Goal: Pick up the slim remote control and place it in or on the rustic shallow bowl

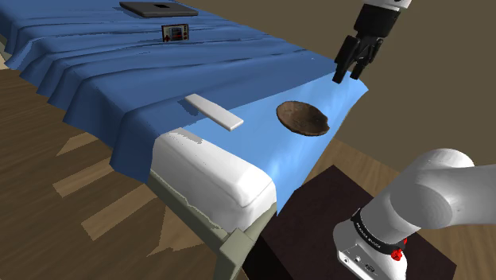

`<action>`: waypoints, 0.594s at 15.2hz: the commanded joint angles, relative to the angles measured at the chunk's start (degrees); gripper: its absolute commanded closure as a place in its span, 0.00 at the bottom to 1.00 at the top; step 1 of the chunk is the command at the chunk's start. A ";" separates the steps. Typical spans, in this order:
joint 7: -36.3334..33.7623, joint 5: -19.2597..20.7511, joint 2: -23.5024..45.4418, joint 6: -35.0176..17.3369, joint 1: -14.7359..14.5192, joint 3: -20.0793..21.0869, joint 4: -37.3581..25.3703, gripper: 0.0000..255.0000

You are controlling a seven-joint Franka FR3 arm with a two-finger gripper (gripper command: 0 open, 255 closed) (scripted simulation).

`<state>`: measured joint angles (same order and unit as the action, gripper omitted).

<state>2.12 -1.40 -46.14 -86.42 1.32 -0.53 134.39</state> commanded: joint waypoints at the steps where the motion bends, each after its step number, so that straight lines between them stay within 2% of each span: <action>1: 0.00 0.00 0.00 0.00 0.00 0.00 0.00 0.00; 9: -3.06 -2.85 12.56 -10.80 -3.16 5.84 -2.38 0.00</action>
<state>-0.49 -3.96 -35.50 -96.22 -1.46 4.54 133.09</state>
